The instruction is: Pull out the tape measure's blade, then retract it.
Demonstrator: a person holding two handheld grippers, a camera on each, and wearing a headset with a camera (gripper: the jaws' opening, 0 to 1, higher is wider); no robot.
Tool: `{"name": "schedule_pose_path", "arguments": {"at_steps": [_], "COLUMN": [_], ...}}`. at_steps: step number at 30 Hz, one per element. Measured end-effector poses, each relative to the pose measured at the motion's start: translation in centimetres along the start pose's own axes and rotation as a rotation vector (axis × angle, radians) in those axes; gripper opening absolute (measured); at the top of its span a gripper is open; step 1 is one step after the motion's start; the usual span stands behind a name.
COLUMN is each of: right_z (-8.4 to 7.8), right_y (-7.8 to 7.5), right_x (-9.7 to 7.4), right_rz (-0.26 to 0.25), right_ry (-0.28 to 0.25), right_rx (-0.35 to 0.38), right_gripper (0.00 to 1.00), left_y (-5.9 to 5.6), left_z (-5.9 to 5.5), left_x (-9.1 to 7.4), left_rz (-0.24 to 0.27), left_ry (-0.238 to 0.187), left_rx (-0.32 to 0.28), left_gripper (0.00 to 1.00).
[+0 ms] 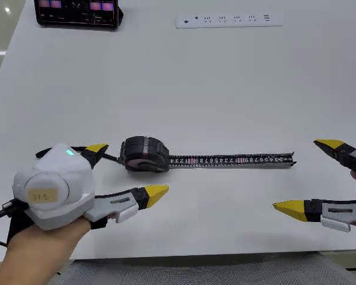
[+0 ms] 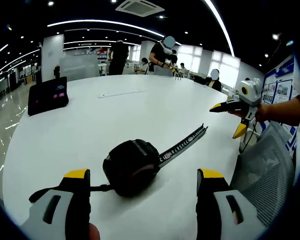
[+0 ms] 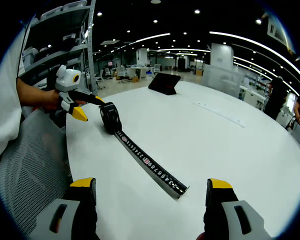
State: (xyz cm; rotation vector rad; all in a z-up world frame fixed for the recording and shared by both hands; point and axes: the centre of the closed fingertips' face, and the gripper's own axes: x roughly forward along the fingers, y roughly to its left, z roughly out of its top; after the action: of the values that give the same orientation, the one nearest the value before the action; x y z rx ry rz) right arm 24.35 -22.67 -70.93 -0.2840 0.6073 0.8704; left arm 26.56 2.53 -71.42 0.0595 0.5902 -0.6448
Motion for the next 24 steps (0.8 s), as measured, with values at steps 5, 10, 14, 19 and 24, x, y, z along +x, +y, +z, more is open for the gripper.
{"name": "schedule_pose_path", "arguments": {"at_steps": [5,10,14,19,24], "right_z": [0.0,-0.1,-0.1,-0.2,-0.1], "right_y": [-0.2,-0.4,-0.4,-0.5,-0.4], "right_x": [0.0,0.0,0.1,0.2,0.2], "right_rz": [-0.001,-0.004,-0.004,-0.004,0.001], "right_ry": [-0.001,-0.003,-0.003,-0.003,-0.005], "right_rx": [0.003,0.006,0.007,0.009,0.006], "right_gripper": [0.9,0.9,0.89,0.88,0.87], "left_y": [-0.2,-0.5,-0.5,-0.4,-0.5], "left_z": [-0.3,-0.3,-0.3,-0.2,-0.3], "left_x": [0.9,1.4,1.6,1.8,1.9], "left_rz": [-0.001,-0.01,-0.007,-0.002,-0.002], "left_ry": [-0.007,-0.007,-0.006,-0.013,-0.011], "left_rx": [-0.038,-0.053,-0.065,-0.092,-0.098], "left_gripper": [0.85,0.85,0.85,0.84,0.83]}}
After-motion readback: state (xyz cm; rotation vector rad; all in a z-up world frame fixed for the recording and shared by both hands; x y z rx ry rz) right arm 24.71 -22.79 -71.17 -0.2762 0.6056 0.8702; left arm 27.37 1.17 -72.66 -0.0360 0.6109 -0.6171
